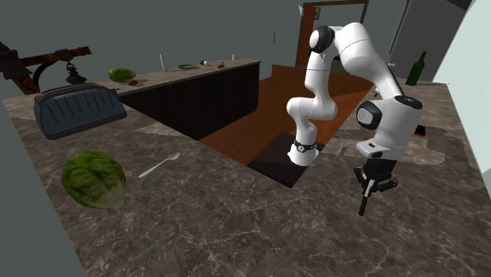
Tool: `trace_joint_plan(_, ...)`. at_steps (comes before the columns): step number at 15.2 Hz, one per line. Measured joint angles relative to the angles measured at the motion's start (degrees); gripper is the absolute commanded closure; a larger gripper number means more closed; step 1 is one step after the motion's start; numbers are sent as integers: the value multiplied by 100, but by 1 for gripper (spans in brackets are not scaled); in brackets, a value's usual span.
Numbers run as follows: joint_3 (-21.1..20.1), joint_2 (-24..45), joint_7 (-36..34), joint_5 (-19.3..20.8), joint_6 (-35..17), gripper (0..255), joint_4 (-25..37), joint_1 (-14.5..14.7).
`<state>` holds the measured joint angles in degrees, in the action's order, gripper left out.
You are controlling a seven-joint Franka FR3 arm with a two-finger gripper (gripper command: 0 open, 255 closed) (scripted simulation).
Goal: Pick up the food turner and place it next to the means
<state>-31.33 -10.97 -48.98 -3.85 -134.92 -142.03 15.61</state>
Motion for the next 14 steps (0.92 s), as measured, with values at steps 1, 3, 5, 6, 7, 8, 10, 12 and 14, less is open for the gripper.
trace_joint_plan(1, -7, 8, -10, 2, -36, 255, -29, 3)
trace_joint_plan(3, -12, 14, -17, 4, -71, 255, -57, 5)
trace_joint_plan(5, -12, 18, -17, 6, -80, 255, -62, 3)
trace_joint_plan(6, -12, 19, -17, 7, -82, 255, -62, 3)
trace_joint_plan(7, -12, 19, -17, 8, -82, 255, -62, 2)
trace_joint_plan(8, -12, 19, -17, 8, -82, 0, -62, 2)
trace_joint_plan(10, -12, 19, -17, 8, -82, 0, -62, 2)
trace_joint_plan(12, -12, 19, -17, 8, -82, 0, -62, 2)
trace_joint_plan(14, -12, 19, -17, 8, -82, 0, -62, 2)
